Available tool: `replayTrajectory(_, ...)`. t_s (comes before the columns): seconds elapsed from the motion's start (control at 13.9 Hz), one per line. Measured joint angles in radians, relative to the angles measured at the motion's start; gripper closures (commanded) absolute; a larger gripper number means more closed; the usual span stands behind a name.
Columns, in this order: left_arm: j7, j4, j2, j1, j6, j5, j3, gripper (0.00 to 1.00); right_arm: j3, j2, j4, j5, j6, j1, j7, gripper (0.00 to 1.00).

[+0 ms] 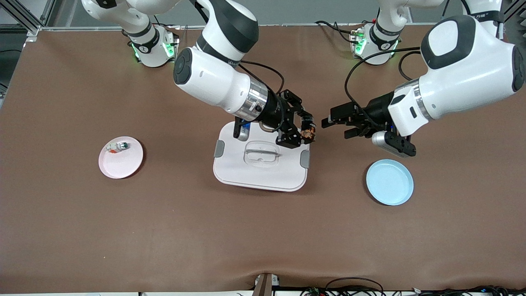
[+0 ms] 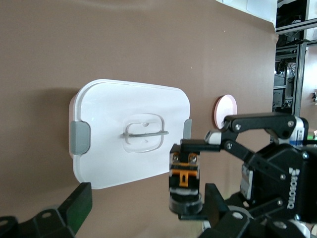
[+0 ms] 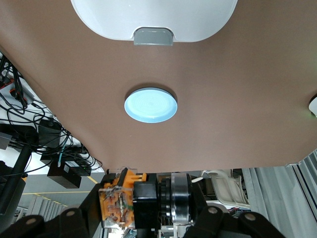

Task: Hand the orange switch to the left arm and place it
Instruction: 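Hold the switch above the box while the left gripper reaches it, then close the left gripper on the switch beside the right gripper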

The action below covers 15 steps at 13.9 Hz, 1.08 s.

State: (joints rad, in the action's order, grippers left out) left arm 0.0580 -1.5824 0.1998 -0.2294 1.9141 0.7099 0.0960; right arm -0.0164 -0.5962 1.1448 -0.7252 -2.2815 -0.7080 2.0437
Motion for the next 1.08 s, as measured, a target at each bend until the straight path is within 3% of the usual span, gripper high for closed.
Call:
replayTrajectory(0.86, -0.001, 0.001, 0.045, -0.067, 0.088, 0.034, 0.001, 0.00, 0.001, 0.000, -0.016, 0.000, -0.005, -0.010, 0.007, 1.00)
replayTrajectory(0.94, -0.001, 0.001, 0.046, -0.067, 0.088, 0.034, 0.001, 0.11, 0.001, 0.000, -0.016, 0.000, -0.005, -0.010, 0.007, 1.00)
replayTrajectory(1.08, -0.001, 0.002, 0.046, -0.067, 0.088, 0.034, 0.001, 0.45, 0.001, 0.000, -0.016, 0.000, -0.005, -0.010, 0.007, 1.00)
